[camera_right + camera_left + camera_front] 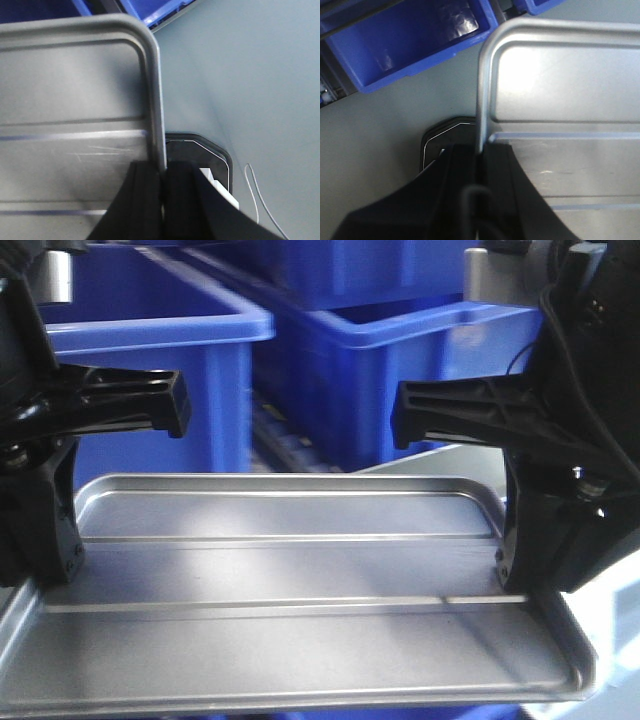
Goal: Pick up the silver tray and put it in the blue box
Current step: 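Hold the tray level in both grippers while the base drives, then carry the tray with both grippers over the blue crate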
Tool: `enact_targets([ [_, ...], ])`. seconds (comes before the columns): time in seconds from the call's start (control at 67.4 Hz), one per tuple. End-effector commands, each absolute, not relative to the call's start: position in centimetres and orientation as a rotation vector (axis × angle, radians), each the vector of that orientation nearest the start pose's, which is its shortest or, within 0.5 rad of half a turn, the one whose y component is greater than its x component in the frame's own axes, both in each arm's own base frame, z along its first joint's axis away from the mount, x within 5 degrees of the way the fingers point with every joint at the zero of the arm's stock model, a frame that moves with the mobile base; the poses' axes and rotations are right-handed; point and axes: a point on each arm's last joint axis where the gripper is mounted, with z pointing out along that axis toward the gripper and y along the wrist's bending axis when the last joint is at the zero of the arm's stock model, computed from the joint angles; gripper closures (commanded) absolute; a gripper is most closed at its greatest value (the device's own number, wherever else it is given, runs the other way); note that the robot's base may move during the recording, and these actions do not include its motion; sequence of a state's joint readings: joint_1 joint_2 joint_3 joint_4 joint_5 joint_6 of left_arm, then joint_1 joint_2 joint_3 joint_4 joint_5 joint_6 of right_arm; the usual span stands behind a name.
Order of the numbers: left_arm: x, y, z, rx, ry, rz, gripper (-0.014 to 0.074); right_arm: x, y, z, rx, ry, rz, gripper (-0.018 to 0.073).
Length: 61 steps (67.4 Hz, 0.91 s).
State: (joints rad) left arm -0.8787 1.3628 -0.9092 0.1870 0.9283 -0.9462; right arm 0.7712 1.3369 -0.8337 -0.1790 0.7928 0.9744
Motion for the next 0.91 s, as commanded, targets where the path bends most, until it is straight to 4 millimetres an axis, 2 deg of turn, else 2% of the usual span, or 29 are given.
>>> enact_targets([
  [0.0,16.63,-18.1,26.58,0.051,2.793,-0.206,0.0697,18.44,16.08,25.71,0.119,2.704,0.31,0.0509],
  [0.891,16.63,-18.1,26.58,0.051,2.793,-0.206,0.0697,18.44,16.08,25.71,0.119,2.704,0.31,0.0509],
])
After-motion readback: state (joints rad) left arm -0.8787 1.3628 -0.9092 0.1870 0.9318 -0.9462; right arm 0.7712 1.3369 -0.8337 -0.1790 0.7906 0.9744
